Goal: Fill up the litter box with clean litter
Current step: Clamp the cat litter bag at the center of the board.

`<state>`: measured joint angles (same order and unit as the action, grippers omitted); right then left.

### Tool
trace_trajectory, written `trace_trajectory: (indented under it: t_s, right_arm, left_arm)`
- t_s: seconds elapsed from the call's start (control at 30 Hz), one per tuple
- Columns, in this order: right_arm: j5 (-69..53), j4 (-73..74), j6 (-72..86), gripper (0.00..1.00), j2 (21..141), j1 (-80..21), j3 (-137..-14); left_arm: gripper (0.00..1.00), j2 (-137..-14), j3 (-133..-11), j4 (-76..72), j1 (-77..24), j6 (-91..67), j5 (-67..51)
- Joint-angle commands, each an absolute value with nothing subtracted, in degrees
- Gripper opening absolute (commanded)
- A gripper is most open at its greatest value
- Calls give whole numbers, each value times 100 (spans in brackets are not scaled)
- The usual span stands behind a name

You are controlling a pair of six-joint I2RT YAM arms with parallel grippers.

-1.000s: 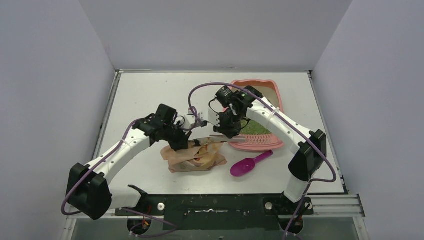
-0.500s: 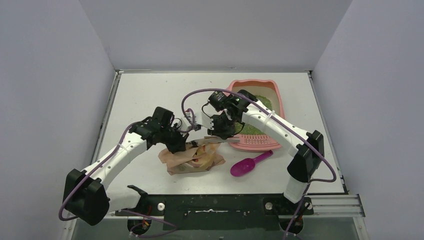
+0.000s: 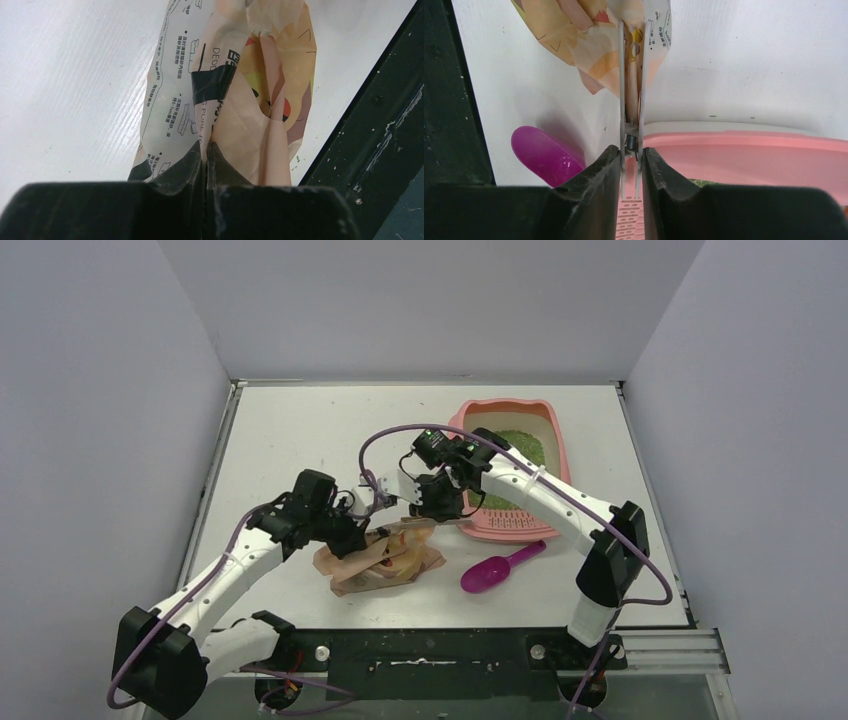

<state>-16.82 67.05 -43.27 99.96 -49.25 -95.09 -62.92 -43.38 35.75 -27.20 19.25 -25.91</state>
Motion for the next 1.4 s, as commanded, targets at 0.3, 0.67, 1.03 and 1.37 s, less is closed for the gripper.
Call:
trace_trajectory:
  t_s: [0.3,0.67,1.03,1.37]
  right_arm:
    - [-1999,6079,-4501,54,9791,-4656,-9364]
    - [-3802,5609,-4834,60,9030,-3691,-8544]
    - [-5053,5715,-5282,66,9576,-3350,-8839]
    - [-5171,6547,-5659,49,10071,-3296,-9321]
  left_arm:
    - [0,-5915,-4298,2994,-2769,2206,-3451]
    - [0,-5717,-4084,2869,-2703,1688,-3268]
    - [0,-5630,-4042,2961,-2664,1959,-3469]
    - [0,-5655,-4054,2989,-2613,2004,-3537]
